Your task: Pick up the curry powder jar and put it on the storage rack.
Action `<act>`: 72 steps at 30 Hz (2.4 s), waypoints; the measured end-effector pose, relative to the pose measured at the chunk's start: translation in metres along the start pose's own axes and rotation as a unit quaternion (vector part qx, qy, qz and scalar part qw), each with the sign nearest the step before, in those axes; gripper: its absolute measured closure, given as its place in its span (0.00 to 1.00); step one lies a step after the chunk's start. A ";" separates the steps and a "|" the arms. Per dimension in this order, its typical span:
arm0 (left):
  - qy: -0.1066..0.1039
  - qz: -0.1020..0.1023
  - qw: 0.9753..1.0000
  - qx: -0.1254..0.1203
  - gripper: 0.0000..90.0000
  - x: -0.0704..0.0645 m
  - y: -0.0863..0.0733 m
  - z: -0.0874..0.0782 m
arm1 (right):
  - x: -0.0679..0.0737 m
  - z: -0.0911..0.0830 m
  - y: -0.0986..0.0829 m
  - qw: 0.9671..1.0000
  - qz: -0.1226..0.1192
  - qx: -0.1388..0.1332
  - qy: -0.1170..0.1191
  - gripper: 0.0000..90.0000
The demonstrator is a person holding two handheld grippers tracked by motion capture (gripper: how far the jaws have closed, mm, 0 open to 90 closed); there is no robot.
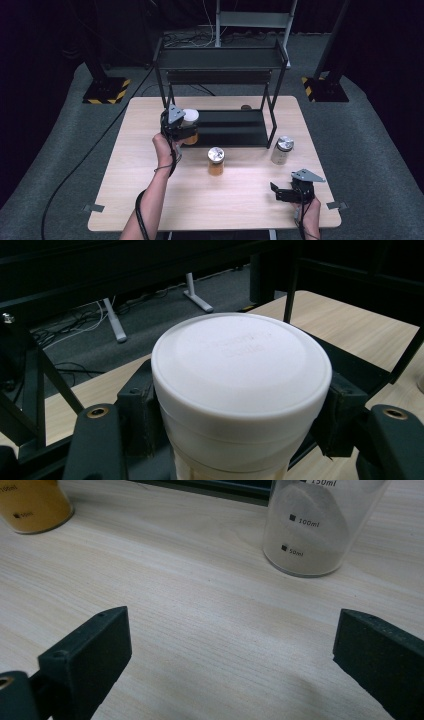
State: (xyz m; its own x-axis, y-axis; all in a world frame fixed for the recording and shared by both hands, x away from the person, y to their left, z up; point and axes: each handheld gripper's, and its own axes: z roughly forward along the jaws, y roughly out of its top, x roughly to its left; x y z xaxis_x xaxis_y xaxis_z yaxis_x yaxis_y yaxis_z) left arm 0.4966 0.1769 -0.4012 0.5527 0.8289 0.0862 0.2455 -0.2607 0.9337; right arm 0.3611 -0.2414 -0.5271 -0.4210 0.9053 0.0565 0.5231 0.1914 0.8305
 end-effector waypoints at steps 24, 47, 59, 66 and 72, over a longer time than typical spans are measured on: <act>0.004 0.004 1.000 0.015 0.38 0.003 0.003 0.015 | 0.000 -0.001 0.000 1.000 0.000 -0.003 0.000 0.01; 0.018 0.004 1.000 0.021 0.38 0.003 0.002 0.028 | 0.000 0.000 0.000 1.000 -0.001 -0.001 0.001 0.01; 0.024 -0.007 0.999 0.019 0.38 0.002 -0.001 0.034 | 0.000 -0.001 0.000 1.000 0.000 -0.003 0.001 0.01; 0.025 -0.011 0.999 0.019 0.38 0.000 -0.004 0.038 | 0.000 -0.001 0.000 1.000 0.001 -0.005 0.000 0.01; 0.025 -0.016 0.999 0.021 0.38 -0.001 -0.008 0.042 | 0.000 -0.001 0.000 1.000 0.001 -0.006 0.000 0.01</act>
State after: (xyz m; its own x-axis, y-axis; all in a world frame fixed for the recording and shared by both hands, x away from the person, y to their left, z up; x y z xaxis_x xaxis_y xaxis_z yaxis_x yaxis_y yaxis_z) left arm 0.5276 0.1578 -0.4232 0.5038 0.8605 0.0753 0.2963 -0.2540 0.9207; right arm 0.3601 -0.2421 -0.5268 -0.4206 0.9054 0.0580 0.5154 0.1859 0.8365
